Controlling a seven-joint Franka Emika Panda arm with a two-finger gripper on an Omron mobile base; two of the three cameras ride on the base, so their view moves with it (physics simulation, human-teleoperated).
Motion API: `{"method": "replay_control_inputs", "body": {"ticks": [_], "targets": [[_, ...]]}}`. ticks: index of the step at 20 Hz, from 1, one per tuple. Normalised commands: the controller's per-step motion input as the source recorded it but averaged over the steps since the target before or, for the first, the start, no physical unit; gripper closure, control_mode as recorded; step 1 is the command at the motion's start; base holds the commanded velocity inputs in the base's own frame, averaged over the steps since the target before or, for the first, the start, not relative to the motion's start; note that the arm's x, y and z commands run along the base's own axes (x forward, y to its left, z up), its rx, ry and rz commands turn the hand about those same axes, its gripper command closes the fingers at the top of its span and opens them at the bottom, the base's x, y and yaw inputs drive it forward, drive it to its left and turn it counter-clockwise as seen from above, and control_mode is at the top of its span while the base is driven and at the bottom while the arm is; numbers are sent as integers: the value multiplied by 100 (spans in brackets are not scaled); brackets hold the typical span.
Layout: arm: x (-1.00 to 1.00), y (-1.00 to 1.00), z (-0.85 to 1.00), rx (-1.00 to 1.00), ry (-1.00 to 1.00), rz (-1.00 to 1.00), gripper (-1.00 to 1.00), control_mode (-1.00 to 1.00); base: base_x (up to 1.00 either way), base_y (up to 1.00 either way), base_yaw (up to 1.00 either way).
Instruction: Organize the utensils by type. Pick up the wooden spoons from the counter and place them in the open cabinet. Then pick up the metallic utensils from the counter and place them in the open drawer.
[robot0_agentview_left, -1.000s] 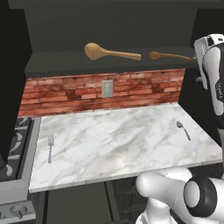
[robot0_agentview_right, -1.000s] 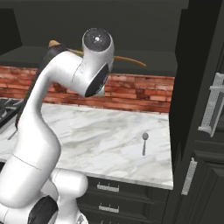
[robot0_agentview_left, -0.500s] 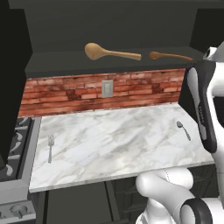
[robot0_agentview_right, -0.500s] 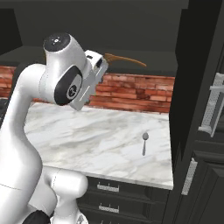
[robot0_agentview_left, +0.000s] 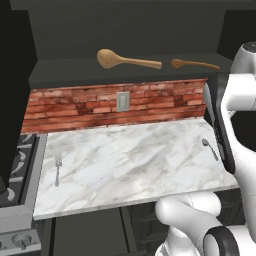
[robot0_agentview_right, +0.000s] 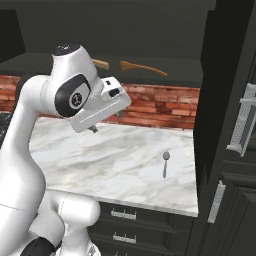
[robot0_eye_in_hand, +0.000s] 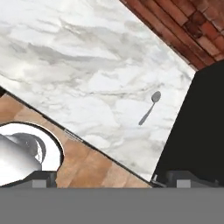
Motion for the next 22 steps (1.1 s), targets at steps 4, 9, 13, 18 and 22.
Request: {"method": "replay_control_inputs", "body": {"ticks": [4,9,13,18,22], "targets": [[-1,-9,-56,19,3,-40,-100,-100,0,0,0],[0,-12,-62,12,0,-37,-100,-100,0,0,0],[1,-20,-65,2,0,-35,-100,-100,0,0,0],[18,-19,-62,0,0,-36,-100,-100,0,0,0],[58,-27,-52,9,0,-24,-100,-100,0,0,0]]}}
